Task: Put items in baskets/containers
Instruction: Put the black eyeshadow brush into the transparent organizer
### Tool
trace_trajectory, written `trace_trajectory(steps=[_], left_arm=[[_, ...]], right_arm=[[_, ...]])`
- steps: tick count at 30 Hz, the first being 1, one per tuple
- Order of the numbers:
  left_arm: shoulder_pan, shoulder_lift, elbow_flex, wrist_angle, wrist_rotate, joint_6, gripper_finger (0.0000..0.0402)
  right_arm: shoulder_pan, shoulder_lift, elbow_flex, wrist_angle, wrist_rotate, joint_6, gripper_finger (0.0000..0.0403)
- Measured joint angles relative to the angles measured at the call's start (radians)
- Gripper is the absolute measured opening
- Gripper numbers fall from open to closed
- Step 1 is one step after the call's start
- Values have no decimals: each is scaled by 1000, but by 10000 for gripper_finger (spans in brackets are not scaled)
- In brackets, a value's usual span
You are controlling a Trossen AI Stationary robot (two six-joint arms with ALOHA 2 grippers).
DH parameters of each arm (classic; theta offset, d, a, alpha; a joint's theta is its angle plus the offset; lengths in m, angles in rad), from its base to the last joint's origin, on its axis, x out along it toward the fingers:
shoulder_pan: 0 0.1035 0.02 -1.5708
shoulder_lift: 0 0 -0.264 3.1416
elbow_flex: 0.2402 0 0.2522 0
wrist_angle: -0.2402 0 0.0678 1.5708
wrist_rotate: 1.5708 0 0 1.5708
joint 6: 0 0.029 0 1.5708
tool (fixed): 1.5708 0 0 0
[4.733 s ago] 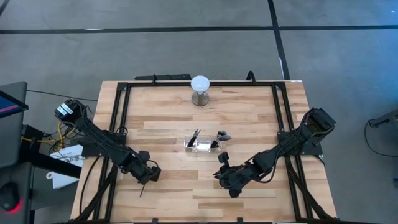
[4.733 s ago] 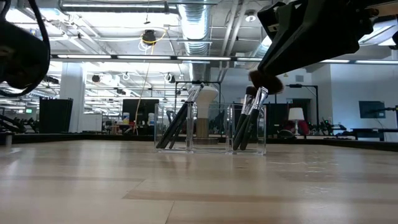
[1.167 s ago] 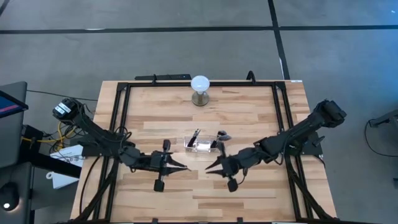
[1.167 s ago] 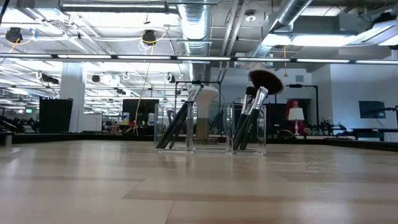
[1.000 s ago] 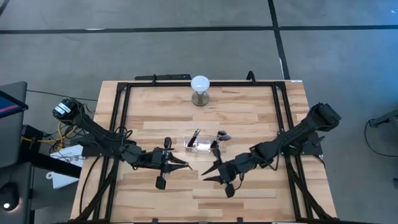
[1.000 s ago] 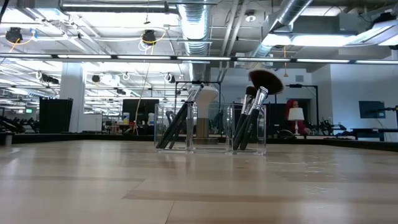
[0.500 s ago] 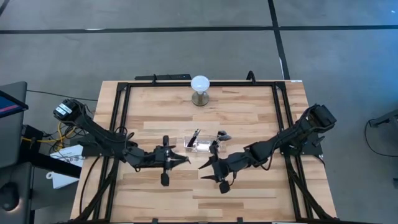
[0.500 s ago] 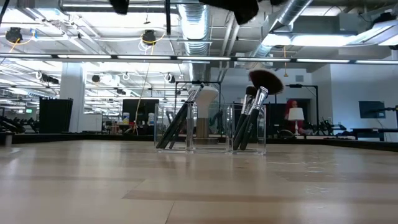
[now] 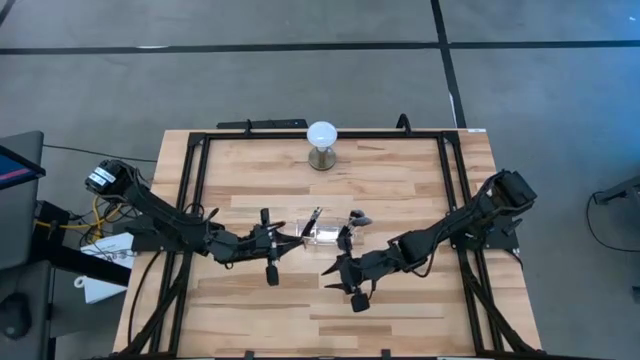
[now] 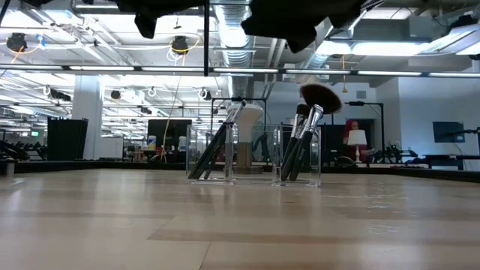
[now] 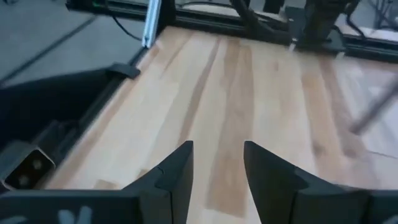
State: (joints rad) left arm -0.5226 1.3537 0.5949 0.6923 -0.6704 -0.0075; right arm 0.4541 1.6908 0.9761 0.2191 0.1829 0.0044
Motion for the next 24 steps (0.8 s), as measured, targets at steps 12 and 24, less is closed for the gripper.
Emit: trace_trajectory(steps=[12, 24], left_arm=[[97, 0, -2, -137, 73, -20, 14], [245, -1, -3, -218, 267, -54, 14]], right_arm=[[12, 138, 1, 66, 4, 135, 122], [178, 26, 1, -8, 554, 239, 110]])
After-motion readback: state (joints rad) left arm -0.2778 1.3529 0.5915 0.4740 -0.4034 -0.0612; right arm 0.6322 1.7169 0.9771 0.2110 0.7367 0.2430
